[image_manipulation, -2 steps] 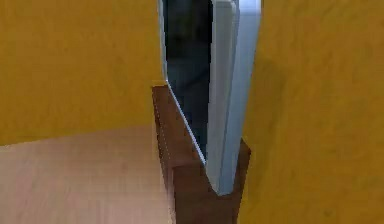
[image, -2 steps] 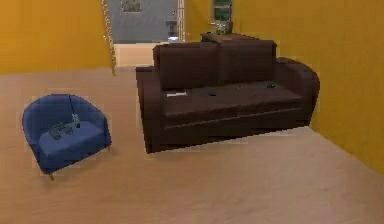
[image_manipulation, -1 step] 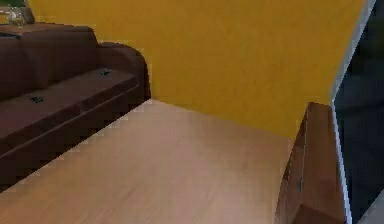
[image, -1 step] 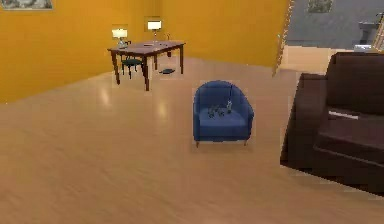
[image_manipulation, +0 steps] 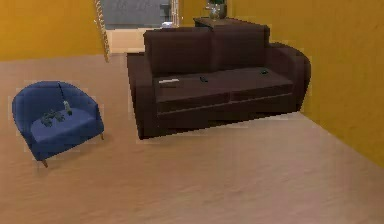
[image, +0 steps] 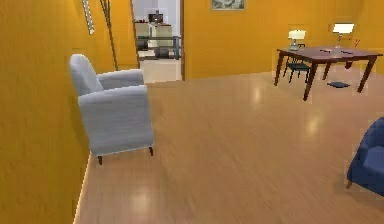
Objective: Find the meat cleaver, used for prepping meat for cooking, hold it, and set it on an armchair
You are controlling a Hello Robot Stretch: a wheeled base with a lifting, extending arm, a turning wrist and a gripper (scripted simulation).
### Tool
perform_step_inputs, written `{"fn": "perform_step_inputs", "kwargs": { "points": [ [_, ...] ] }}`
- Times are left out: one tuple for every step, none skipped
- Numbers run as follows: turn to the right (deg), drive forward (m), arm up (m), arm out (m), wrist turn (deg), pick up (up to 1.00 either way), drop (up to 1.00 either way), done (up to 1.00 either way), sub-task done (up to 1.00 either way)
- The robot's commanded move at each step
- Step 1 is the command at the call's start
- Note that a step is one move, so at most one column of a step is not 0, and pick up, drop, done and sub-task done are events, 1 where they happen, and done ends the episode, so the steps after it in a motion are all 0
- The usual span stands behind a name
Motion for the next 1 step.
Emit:
{"fn": "perform_step_inputs", "kwargs": {
  "points": [
    [0.0,1.00,0.00,0.00,0.0,0.00,0.00,0.00,0.00]
  ]
}}
